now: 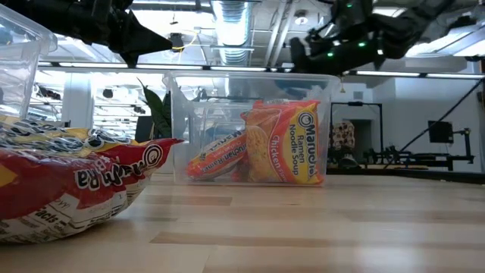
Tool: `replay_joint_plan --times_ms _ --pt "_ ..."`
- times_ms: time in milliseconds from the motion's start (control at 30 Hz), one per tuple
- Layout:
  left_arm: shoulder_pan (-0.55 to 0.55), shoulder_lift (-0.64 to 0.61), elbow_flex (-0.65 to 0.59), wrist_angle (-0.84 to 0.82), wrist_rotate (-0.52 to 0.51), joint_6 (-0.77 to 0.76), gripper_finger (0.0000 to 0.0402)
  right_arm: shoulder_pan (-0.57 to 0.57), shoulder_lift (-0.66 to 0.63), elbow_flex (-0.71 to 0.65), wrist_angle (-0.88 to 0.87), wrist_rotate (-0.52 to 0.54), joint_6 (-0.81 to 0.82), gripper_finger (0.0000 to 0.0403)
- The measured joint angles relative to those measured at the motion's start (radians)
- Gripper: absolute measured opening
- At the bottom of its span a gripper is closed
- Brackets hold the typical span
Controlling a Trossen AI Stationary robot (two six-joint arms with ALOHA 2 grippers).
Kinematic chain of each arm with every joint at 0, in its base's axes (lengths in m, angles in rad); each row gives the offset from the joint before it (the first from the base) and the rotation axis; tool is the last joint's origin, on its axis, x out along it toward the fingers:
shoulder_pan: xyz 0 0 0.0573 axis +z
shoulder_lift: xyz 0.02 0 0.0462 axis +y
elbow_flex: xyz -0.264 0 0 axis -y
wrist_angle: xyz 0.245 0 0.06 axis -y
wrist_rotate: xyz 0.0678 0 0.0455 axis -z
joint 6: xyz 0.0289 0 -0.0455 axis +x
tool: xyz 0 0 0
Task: Sort Maruchan noodles
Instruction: Put the blue noodle pack into the top transparent bin, then put the red noodle pack into the bottom transparent bin
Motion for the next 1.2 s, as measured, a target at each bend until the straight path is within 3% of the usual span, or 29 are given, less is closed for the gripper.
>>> replay_joint_plan --times_ms 167,367,500,667,867,967,1067,1200 --pt "0.000 0.000 0.000 0.000 0.000 0.000 0.0000 0.026 0.110 0.100 0.025 0.001 -0.019 0.0046" --pt "0.000 0.000 0.000 -0.002 0.000 0.000 0.0000 0.029 0.139 0.148 0.015 0.015 -0.068 0.0119" --pt "0.000 0.000 0.000 -0.007 0.000 0.000 0.0000 0.029 0.084 0.148 -0.030 0.015 -0.073 0.0184" --pt "0.000 0.000 0.000 -0.007 0.000 0.000 0.0000 0.056 -0.037 0.148 -0.218 0.014 -0.117 0.0242" --pt "0.000 0.000 0.000 -0.008 0.026 -0.032 0.0000 0.144 -0.195 0.148 -0.544 0.014 -0.143 0.0254" --pt "-0.001 0.016 0.000 0.000 0.161 -0.052 0.0000 0.207 -0.245 0.148 -0.681 0.015 -0.127 0.0255" --pt "-0.030 0.067 0.000 0.062 0.271 -0.075 0.0006 0.275 -0.266 0.148 -0.761 0.035 -0.083 0.0255" --pt "-0.111 0.185 0.019 0.170 0.265 -0.077 0.0039 0.365 -0.259 0.147 -0.806 0.139 -0.048 0.0255"
